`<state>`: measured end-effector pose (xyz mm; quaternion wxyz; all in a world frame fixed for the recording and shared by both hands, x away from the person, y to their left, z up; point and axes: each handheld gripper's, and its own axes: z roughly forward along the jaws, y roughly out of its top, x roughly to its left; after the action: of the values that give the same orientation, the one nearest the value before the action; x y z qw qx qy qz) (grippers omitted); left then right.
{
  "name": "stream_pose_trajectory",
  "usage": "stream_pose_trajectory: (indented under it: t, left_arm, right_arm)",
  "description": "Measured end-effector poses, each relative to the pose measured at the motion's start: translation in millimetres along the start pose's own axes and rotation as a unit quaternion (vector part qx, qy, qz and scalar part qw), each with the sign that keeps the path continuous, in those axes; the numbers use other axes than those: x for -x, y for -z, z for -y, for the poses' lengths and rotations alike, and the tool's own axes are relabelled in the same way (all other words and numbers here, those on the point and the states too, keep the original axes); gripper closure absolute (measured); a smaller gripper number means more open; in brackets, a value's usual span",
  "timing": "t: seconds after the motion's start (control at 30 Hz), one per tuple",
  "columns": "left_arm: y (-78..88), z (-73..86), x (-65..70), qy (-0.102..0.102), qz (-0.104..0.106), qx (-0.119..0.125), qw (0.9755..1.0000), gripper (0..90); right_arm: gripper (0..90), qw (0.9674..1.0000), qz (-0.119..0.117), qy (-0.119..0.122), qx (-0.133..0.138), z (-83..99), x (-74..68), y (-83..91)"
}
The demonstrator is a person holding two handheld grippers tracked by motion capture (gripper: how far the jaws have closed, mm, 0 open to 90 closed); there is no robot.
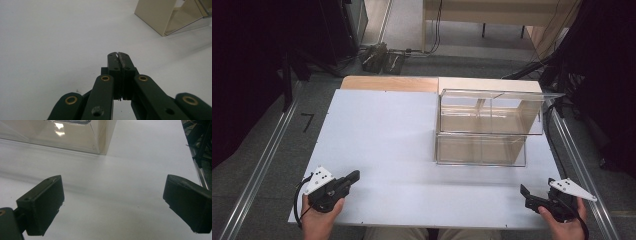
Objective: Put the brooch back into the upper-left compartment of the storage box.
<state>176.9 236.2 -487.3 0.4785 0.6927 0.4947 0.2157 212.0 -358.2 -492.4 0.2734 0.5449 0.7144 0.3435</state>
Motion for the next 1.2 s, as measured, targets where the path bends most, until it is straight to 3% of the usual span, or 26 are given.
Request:
stream_pose_trajectory:
  t: [0.73, 1.2]
  left_arm:
    - [3.7, -8.6, 8.1, -0.001, 0.004, 0.015, 0.9999, 90.0]
    - [-3.3, -17.4, 17.9, -0.005, 0.02, 0.026, 0.9995, 90.0]
  right_arm:
    - [1.9, 1.0, -0.001, 0.0, -0.001, 0.1, -0.3, -1.0]
    - [1.9, 1.0, -0.002, -0.001, 0.001, 0.0, 0.0, -0.6]
